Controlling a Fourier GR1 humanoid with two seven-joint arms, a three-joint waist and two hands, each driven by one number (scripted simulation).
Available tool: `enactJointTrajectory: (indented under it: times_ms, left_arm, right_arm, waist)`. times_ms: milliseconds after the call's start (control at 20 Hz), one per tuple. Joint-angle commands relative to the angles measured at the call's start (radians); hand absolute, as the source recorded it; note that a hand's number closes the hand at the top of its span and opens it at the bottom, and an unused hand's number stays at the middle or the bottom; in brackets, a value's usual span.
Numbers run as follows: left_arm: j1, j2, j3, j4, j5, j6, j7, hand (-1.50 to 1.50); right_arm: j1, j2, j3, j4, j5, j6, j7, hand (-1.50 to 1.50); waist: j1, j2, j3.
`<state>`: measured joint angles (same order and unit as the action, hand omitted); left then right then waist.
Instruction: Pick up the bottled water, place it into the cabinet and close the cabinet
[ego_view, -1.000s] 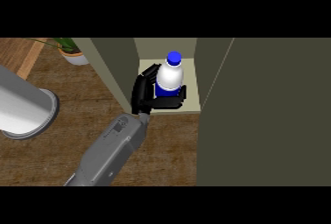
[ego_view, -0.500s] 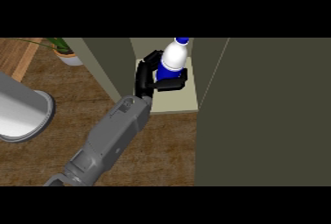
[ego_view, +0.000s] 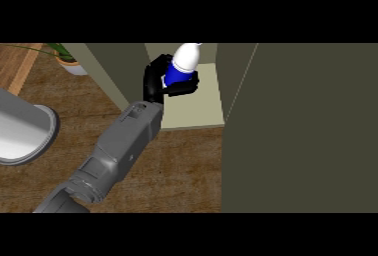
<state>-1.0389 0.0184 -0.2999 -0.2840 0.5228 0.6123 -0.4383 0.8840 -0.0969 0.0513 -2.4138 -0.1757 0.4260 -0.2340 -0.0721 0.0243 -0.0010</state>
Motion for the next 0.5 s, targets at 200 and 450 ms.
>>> enactJointTrajectory:
  times_ms: [200, 450]
  left_arm:
    - [-0.039, 0.010, 0.043, 0.138, -0.015, 0.040, -0.084, 1.50]
    - [-0.082, 0.054, 0.030, 0.177, -0.048, 0.074, -0.124, -1.50]
  right_arm:
    - [0.003, -0.018, -0.035, -0.026, -0.104, 0.039, -0.005, -1.50]
    - [0.022, -0.015, -0.026, -0.026, -0.097, 0.054, -0.017, -1.50]
  waist:
    - [-0.020, 0.008, 0.000]
    - [-0.038, 0.012, 0.000]
